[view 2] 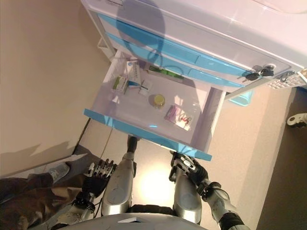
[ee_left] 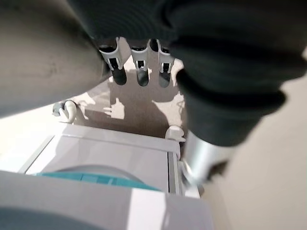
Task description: Open the drawer and pick up the medicine
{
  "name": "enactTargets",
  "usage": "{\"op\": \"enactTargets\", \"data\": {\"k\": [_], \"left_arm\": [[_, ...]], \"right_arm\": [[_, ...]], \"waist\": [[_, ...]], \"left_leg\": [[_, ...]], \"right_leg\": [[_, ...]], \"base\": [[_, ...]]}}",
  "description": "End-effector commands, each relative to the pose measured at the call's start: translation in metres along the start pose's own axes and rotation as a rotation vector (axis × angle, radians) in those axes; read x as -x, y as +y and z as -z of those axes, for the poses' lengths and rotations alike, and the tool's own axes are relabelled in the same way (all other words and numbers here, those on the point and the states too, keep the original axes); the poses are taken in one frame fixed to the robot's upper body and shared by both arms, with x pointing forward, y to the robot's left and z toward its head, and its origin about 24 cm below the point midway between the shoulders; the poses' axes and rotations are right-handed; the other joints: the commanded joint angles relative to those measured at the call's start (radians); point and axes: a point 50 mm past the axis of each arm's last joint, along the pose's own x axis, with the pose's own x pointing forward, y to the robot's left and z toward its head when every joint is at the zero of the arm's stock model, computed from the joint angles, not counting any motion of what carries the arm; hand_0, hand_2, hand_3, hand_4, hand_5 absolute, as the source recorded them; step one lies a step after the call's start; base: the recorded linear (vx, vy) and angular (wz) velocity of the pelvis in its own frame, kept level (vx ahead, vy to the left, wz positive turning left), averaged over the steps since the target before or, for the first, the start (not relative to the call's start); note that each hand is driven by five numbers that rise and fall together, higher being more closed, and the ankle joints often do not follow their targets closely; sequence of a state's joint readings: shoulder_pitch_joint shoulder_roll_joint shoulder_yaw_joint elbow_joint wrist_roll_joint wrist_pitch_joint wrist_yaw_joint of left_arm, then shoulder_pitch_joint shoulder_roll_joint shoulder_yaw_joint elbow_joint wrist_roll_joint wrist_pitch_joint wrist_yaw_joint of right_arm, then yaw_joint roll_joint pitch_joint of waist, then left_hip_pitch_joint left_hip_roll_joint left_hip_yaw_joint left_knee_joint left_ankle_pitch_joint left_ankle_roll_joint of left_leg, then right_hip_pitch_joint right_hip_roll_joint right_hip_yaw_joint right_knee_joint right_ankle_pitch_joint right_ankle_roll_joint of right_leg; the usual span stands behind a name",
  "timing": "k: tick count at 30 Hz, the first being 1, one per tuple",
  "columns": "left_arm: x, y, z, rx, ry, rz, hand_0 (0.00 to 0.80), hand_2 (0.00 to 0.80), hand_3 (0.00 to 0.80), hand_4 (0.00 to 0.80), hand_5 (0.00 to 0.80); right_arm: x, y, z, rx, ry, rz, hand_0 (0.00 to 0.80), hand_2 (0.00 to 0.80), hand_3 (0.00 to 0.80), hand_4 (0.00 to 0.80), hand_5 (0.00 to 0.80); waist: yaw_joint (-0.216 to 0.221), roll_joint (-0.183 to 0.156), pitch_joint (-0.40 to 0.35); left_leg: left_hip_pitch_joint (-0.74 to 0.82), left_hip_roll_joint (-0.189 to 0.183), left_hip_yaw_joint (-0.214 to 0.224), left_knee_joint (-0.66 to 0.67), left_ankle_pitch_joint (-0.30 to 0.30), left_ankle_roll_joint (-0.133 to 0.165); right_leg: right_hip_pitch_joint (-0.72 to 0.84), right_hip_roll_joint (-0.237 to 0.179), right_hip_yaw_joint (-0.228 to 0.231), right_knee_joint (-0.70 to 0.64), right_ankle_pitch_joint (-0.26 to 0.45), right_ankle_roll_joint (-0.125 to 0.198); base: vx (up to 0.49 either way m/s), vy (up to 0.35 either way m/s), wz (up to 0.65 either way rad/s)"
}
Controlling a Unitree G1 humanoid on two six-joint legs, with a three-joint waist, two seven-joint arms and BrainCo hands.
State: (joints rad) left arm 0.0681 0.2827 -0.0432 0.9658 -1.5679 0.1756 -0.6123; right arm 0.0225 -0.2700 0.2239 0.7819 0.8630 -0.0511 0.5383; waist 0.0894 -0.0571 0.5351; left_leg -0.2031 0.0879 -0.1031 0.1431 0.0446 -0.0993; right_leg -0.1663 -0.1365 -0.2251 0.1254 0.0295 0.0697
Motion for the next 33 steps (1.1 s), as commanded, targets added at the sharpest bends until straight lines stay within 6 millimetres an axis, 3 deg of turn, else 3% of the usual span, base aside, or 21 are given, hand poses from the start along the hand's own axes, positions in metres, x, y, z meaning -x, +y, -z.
{"op": "enactTargets", "data": {"k": [1, 5, 10, 16, 20, 23, 28, 33], "left_arm": [[0.002, 0.005, 0.001, -0.048, 0.043, -0.074, 0.0, 0.0, 0.0, 0.0, 0.0], [0.002, 0.01, -0.007, -0.099, 0.004, -0.154, 0.0, 0.0, 0.0, 0.0, 0.0], [0.015, 0.022, -0.024, -0.153, -0.064, -0.271, 0.0, 0.0, 0.0, 0.0, 0.0], [0.057, 0.044, -0.042, -0.216, -0.125, -0.384, 0.0, 0.0, 0.0, 0.0, 0.0], [0.074, 0.049, -0.049, -0.247, -0.134, -0.412, 0.0, 0.0, 0.0, 0.0, 0.0], [0.085, 0.054, -0.048, -0.258, -0.13, -0.43, 0.0, 0.0, 0.0, 0.0, 0.0], [0.098, 0.063, -0.037, -0.283, -0.104, -0.477, 0.0, 0.0, 0.0, 0.0, 0.0], [0.101, 0.067, -0.037, -0.364, -0.082, -0.511, 0.0, 0.0, 0.0, 0.0, 0.0]], "right_arm": [[0.018, -0.006, 0.018, -0.049, 0.029, 0.025, 0.0, 0.0, 0.0, 0.0, 0.0], [0.024, -0.023, 0.017, -0.077, -0.007, 0.218, 0.0, 0.0, 0.0, 0.0, 0.0], [0.049, -0.054, 0.0, -0.089, -0.141, 0.525, 0.0, 0.0, 0.0, 0.0, 0.0], [0.1, -0.074, -0.047, -0.033, -0.387, 0.778, 0.0, 0.0, 0.0, 0.0, 0.0], [0.124, -0.077, -0.078, 0.056, -0.533, 0.835, 0.0, 0.0, 0.0, 0.0, 0.0], [0.139, -0.063, -0.119, 0.265, -0.66, 0.843, 0.0, 0.0, 0.0, 0.0, 0.0], [0.165, -0.01, -0.186, 0.723, -0.898, 0.77, 0.0, 0.0, 0.0, 0.0, 0.0], [0.178, 0.052, -0.231, 1.112, -1.052, 0.627, 0.0, 0.0, 0.0, 0.0, 0.0]], "waist": [[-0.008, -0.025, -0.024], [-0.016, -0.029, -0.037], [-0.023, -0.044, -0.062], [-0.033, -0.069, -0.111], [-0.031, -0.081, -0.136], [-0.031, -0.087, -0.152], [-0.034, -0.088, -0.181], [-0.026, -0.092, -0.194]], "left_leg": [[-0.002, -0.01, 0.03, 0.07, -0.036, 0.037], [0.01, -0.003, 0.039, 0.059, -0.034, 0.037], [0.041, 0.007, 0.052, 0.034, -0.035, 0.035], [0.094, 0.016, 0.068, -0.013, -0.039, 0.043], [0.111, 0.016, 0.075, -0.03, -0.043, 0.048], [0.119, 0.014, 0.08, -0.029, -0.051, 0.054], [0.133, 0.009, 0.093, -0.034, -0.066, 0.064], [0.135, 0.011, 0.099, -0.039, -0.072, 0.066]], "right_leg": [[0.042, 0.017, 0.007, 0.015, 0.006, 0.013], [0.049, 0.021, 0.015, 0.008, 0.007, 0.014], [0.073, 0.027, 0.027, -0.013, 0.012, 0.023], [0.118, 0.028, 0.041, -0.05, 0.021, 0.039], [0.13, 0.024, 0.042, -0.061, 0.023, 0.048], [0.14, 0.019, 0.042, -0.067, 0.024, 0.053], [0.152, 0.014, 0.052, -0.076, 0.021, 0.065], [0.155, 0.013, 0.057, -0.081, 0.022, 0.076]], "base": [[0.0, 0.0, 0.0], [0.012, 0.005, -0.05], [0.033, -0.027, -0.07], [0.081, -0.04, -0.08], [0.065, -0.022, -0.03], [0.066, 0.003, -0.01], [0.063, 0.045, -0.1], [0.011, 0.016, -0.01]]}}
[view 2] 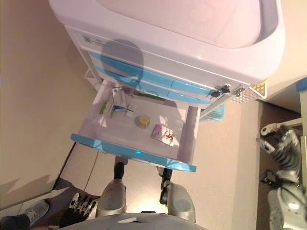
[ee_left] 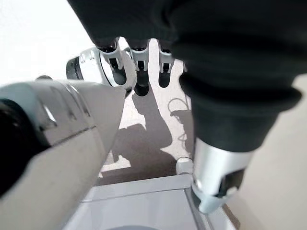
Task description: Open the drawer and pick up the medicine
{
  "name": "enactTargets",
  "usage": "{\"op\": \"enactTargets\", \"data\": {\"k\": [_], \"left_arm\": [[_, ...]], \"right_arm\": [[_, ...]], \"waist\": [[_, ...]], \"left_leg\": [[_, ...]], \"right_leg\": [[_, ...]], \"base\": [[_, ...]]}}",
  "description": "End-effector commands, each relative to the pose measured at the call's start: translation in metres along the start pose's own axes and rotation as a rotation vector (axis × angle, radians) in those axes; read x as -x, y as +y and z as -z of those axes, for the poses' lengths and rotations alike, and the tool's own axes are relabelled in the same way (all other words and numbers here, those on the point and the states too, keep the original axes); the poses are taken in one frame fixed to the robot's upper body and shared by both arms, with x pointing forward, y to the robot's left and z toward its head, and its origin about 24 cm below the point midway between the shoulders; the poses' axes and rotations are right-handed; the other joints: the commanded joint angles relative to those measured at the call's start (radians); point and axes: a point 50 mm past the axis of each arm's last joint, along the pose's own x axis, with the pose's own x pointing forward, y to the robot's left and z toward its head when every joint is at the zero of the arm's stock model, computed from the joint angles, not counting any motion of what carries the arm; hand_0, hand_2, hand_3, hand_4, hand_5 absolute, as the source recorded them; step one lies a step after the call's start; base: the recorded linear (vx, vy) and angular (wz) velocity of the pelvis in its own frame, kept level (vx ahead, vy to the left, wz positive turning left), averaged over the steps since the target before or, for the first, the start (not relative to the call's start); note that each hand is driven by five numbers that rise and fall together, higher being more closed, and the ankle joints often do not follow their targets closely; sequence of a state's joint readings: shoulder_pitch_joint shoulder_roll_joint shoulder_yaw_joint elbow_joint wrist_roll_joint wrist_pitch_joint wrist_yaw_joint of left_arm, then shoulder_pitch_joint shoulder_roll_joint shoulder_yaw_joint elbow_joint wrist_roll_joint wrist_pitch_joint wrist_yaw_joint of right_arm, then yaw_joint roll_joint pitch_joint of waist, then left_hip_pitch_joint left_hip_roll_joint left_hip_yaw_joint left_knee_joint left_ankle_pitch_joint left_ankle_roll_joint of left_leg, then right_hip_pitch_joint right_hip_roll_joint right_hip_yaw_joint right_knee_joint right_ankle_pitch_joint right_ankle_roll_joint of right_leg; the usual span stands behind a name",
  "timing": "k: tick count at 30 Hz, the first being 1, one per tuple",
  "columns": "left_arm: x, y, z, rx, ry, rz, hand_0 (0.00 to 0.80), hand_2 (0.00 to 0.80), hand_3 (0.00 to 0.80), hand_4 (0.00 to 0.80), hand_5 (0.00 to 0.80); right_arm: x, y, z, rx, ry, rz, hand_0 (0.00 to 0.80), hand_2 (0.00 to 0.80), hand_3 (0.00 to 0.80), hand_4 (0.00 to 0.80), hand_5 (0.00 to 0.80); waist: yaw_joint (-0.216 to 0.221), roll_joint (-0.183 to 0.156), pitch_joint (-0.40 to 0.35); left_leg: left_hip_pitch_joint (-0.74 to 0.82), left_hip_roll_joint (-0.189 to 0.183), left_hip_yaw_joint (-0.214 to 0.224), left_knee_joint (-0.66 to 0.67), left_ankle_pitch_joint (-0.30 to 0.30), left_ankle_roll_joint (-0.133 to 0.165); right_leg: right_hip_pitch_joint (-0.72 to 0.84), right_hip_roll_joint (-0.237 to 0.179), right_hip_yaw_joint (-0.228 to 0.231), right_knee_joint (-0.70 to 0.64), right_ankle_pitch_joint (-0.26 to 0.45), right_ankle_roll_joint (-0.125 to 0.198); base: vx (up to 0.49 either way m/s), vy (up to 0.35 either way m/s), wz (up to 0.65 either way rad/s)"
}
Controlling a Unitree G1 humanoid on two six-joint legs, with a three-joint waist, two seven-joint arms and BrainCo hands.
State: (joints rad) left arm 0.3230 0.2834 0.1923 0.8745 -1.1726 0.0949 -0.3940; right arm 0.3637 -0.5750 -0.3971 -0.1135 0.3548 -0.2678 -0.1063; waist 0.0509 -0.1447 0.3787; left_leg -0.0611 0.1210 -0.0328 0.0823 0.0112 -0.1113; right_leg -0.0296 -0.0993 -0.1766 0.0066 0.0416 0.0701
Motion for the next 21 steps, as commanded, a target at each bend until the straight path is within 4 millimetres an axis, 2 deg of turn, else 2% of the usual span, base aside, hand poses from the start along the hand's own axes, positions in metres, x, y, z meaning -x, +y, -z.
{"op": "enactTargets", "data": {"k": [1, 6, 10, 15, 21], "left_arm": [[0.014, 0.021, -0.006, -0.133, -0.008, -0.084, 0.0, 0.0, 0.0, 0.0, 0.0], [0.011, 0.02, -0.01, -0.265, 0.001, -0.098, 0.0, 0.0, 0.0, 0.0, 0.0], [0.006, 0.014, -0.014, -0.358, -0.003, -0.086, 0.0, 0.0, 0.0, 0.0, 0.0], [0.002, 0.006, -0.02, -0.447, -0.017, -0.075, 0.0, 0.0, 0.0, 0.0, 0.0], [0.0, 0.001, -0.024, -0.485, -0.022, -0.061, 0.0, 0.0, 0.0, 0.0, 0.0]], "right_arm": [[-0.015, -0.003, -0.062, 0.163, -0.289, -0.075, 0.0, 0.0, 0.0, 0.0, 0.0], [-0.025, 0.024, -0.111, 0.246, -0.496, -0.284, 0.0, 0.0, 0.0, 0.0, 0.0], [-0.029, 0.049, -0.134, 0.289, -0.611, -0.428, 0.0, 0.0, 0.0, 0.0, 0.0], [-0.027, 0.075, -0.151, 0.334, -0.714, -0.56, 0.0, 0.0, 0.0, 0.0, 0.0], [-0.021, 0.101, -0.159, 0.368, -0.797, -0.654, 0.0, 0.0, 0.0, 0.0, 0.0]], "waist": [[0.017, -0.008, -0.039], [0.038, -0.016, -0.043], [0.067, -0.021, -0.039], [0.102, -0.025, -0.031], [0.137, -0.028, -0.024]], "left_leg": [[-0.007, -0.021, 0.029, 0.019, -0.039, 0.077], [-0.011, -0.023, 0.023, 0.015, -0.037, 0.077], [-0.017, -0.025, 0.013, 0.015, -0.033, 0.075], [-0.027, -0.03, -0.005, 0.017, -0.029, 0.073], [-0.033, -0.037, -0.026, 0.015, -0.024, 0.074]], "right_leg": [[0.02, -0.024, 0.009, 0.036, 0.011, 0.077], [0.021, -0.025, 0.006, 0.034, 0.013, 0.081], [0.027, -0.028, -0.005, 0.033, 0.016, 0.082], [0.031, -0.031, -0.02, 0.032, 0.02, 0.082], [0.036, -0.032, -0.035, 0.038, 0.019, 0.081]], "base": [[0.0, 0.0, 0.0], [0.0, 0.0, 0.0], [-0.001, 0.0, 0.01], [-0.001, -0.001, 0.2], [0.009, 0.0, 0.13]]}}
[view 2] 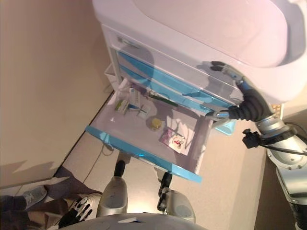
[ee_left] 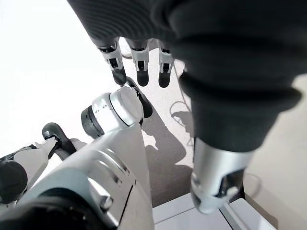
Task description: Open the drawer and pick up the medicine
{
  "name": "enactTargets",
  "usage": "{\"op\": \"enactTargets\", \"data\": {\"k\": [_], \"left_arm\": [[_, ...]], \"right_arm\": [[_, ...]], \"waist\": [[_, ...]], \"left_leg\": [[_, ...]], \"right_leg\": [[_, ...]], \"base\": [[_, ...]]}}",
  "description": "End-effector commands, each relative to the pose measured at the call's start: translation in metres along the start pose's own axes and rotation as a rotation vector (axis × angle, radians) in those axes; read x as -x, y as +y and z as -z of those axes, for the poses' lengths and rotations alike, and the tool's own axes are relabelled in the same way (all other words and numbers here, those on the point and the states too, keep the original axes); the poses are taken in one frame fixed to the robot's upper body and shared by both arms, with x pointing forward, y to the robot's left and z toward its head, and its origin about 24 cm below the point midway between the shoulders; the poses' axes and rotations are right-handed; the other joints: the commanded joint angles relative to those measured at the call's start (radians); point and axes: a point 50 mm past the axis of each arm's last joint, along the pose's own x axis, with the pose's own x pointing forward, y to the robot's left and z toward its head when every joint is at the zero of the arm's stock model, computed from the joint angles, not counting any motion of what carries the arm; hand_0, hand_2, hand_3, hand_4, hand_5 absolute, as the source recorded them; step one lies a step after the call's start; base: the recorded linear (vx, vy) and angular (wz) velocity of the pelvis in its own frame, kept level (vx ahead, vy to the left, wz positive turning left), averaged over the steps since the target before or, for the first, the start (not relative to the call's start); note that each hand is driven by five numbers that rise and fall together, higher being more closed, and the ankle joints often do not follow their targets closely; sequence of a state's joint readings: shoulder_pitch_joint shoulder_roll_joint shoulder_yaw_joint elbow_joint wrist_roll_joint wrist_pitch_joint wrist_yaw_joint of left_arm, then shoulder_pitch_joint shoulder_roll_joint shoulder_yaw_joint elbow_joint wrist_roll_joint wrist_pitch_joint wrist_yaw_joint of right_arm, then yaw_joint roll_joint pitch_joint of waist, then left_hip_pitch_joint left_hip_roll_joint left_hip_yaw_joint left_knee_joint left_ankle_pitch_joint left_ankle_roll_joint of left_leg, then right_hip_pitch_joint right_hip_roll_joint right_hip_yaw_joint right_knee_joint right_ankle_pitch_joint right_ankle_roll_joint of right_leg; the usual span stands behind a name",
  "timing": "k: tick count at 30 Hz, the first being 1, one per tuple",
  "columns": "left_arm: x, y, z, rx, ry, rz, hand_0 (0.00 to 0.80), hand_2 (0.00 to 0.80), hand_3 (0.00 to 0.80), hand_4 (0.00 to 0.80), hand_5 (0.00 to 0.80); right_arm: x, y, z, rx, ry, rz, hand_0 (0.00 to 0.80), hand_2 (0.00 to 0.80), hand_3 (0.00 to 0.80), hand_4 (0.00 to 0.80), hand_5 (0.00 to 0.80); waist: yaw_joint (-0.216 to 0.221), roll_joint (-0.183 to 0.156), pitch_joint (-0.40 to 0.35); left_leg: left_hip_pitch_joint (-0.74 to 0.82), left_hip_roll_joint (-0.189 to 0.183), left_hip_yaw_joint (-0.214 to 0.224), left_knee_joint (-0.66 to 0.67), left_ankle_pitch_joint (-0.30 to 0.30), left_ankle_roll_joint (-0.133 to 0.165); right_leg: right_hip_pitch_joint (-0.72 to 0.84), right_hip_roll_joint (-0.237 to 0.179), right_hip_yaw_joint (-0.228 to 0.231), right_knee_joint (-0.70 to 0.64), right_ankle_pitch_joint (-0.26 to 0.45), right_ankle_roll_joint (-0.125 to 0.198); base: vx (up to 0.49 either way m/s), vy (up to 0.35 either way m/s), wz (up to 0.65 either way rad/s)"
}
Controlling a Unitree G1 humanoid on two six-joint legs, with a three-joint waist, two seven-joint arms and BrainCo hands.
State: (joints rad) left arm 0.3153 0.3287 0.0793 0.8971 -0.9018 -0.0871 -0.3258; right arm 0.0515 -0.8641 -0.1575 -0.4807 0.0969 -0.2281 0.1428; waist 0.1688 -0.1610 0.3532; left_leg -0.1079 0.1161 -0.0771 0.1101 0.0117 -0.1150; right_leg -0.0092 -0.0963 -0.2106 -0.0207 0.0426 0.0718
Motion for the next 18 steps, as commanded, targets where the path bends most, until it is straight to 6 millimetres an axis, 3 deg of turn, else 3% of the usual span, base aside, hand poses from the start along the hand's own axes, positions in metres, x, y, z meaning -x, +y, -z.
{"op": "enactTargets", "data": {"k": [1, 10, 18], "left_arm": [[0.001, 0.006, -0.014, -0.076, -0.027, -0.006, 0.0, 0.0, 0.0, 0.0, 0.0], [-0.004, -0.002, -0.02, -0.081, -0.041, 0.016, 0.0, 0.0, 0.0, 0.0, 0.0], [-0.01, -0.009, -0.028, -0.094, -0.053, 0.038, 0.0, 0.0, 0.0, 0.0, 0.0]], "right_arm": [[-0.015, -0.002, -0.028, 0.102, -0.157, -0.01, 0.0, 0.0, 0.0, 0.0, 0.0], [-0.032, 0.035, -0.025, 0.173, -0.159, -0.166, 0.0, 0.0, 0.0, 0.0, 0.0], [-0.04, 0.068, -0.003, 0.253, -0.076, -0.264, 0.0, 0.0, 0.0, 0.0, 0.0]], "waist": [[0.023, -0.012, 0.004], [0.051, -0.015, 0.022], [0.077, -0.011, 0.044]], "left_leg": [[0.013, -0.033, 0.017, -0.012, -0.024, 0.078], [-0.001, -0.04, -0.002, -0.007, -0.019, 0.075], [-0.012, -0.047, -0.019, -0.005, -0.014, 0.076]], "right_leg": [[0.015, -0.036, -0.003, 0.067, 0.018, 0.08], [0.011, -0.04, -0.017, 0.075, 0.016, 0.081], [0.01, -0.044, -0.032, 0.076, 0.018, 0.08]], "base": [[-0.006, 0.005, 0.11], [-0.015, 0.004, 0.04], [-0.019, 0.0, 0.06]]}}
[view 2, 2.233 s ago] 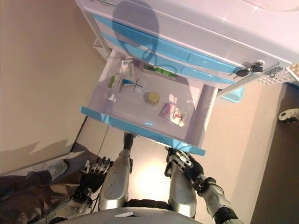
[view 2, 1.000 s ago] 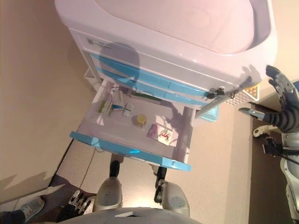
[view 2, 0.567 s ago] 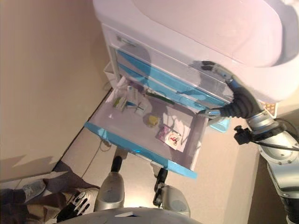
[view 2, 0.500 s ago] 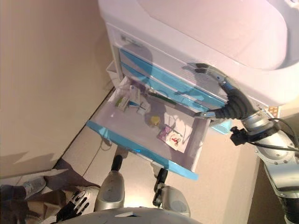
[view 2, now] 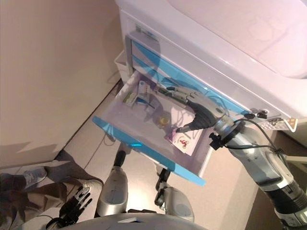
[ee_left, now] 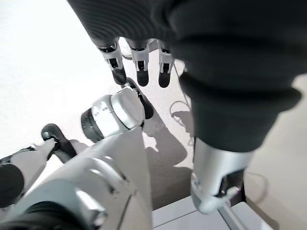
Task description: Open the drawer and pick up the medicine
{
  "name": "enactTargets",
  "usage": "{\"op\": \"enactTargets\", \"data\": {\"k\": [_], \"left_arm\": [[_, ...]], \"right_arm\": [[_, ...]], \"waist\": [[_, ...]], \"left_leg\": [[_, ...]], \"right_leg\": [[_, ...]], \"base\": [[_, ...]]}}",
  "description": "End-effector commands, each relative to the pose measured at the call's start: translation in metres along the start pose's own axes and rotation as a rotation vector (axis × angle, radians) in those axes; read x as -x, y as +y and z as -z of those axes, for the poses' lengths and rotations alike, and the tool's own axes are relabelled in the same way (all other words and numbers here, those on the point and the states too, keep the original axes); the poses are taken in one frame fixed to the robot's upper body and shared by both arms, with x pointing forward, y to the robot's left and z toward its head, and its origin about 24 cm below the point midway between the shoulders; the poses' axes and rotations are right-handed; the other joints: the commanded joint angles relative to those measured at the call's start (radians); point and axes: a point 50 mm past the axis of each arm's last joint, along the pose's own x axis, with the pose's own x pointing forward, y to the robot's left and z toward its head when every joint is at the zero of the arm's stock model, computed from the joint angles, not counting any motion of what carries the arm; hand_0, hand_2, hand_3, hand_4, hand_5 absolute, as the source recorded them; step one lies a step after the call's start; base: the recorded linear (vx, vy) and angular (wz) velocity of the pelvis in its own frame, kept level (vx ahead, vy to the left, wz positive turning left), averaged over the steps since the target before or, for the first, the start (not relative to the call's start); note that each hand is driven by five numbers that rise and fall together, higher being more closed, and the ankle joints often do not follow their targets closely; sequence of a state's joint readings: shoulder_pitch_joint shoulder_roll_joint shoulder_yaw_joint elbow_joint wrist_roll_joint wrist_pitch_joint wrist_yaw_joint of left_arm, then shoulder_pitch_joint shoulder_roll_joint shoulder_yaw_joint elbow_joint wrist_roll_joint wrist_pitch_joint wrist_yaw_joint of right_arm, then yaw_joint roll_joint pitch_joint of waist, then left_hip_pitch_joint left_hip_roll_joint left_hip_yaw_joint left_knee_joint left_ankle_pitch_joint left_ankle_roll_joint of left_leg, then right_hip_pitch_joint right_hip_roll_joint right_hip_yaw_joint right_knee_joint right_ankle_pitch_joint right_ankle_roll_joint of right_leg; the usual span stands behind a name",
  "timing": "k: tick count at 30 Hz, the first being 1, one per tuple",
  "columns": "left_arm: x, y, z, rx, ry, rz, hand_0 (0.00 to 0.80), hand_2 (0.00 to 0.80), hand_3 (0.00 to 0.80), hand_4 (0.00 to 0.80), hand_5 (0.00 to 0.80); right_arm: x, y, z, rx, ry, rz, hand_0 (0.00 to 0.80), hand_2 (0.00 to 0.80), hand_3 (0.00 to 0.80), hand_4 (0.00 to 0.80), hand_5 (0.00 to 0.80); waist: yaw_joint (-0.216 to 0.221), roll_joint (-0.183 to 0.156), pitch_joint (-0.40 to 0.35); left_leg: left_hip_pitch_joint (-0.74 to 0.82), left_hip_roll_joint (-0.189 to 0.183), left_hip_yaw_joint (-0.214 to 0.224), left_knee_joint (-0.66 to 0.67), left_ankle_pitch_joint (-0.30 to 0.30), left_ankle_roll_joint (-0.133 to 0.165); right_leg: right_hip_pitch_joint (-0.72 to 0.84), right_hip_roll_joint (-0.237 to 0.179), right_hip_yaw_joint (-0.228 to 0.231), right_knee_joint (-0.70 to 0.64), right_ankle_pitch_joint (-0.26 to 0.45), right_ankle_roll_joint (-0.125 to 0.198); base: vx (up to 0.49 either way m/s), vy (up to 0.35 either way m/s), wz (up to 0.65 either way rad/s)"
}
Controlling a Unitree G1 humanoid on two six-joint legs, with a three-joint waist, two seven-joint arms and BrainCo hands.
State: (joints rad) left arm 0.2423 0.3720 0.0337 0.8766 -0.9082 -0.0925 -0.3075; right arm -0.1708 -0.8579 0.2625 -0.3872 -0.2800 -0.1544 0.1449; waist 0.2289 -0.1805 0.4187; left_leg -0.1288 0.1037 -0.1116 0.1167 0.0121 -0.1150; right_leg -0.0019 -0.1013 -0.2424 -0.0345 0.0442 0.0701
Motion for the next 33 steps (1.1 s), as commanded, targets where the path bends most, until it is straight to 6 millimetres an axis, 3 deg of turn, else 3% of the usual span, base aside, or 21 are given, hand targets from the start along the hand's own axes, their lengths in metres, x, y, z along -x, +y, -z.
{"op": "enactTargets", "data": {"k": [1, 15, 33], "left_arm": [[0.006, 0.009, -0.002, -0.038, 0.001, -0.019, 0.0, 0.0, 0.0, 0.0, 0.0], [-0.005, -0.005, -0.015, -0.085, 0.005, 0.026, 0.0, 0.0, 0.0, 0.0, 0.0], [-0.008, -0.012, -0.01, -0.096, 0.028, 0.051, 0.0, 0.0, 0.0, 0.0, 0.0]], "right_arm": [[-0.008, -0.003, -0.006, 0.06, -0.035, 0.037, 0.0, 0.0, 0.0, 0.0, 0.0], [-0.018, 0.052, 0.042, 0.081, 0.182, -0.08, 0.0, 0.0, 0.0, 0.0, 0.0], [-0.018, 0.076, 0.061, 0.018, 0.278, -0.058, 0.0, 0.0, 0.0, 0.0, 0.0]], "waist": [[0.02, 0.009, -0.019], [0.056, 0.031, 0.002], [0.063, 0.051, 0.005]], "left_leg": [[0.008, -0.036, 0.013, -0.012, -0.014, 0.076], [-0.011, -0.055, -0.007, -0.012, -0.012, 0.078], [-0.014, -0.058, -0.011, -0.021, -0.006, 0.079]], "right_leg": [[0.003, -0.04, -0.003, 0.09, 0.017, 0.082], [-0.003, -0.052, -0.031, 0.086, 0.021, 0.08], [-0.013, -0.062, -0.046, 0.088, 0.025, 0.08]], "base": [[-0.013, -0.001, 0.08], [-0.013, 0.003, 0.05], [-0.004, 0.002, 0.02]]}}
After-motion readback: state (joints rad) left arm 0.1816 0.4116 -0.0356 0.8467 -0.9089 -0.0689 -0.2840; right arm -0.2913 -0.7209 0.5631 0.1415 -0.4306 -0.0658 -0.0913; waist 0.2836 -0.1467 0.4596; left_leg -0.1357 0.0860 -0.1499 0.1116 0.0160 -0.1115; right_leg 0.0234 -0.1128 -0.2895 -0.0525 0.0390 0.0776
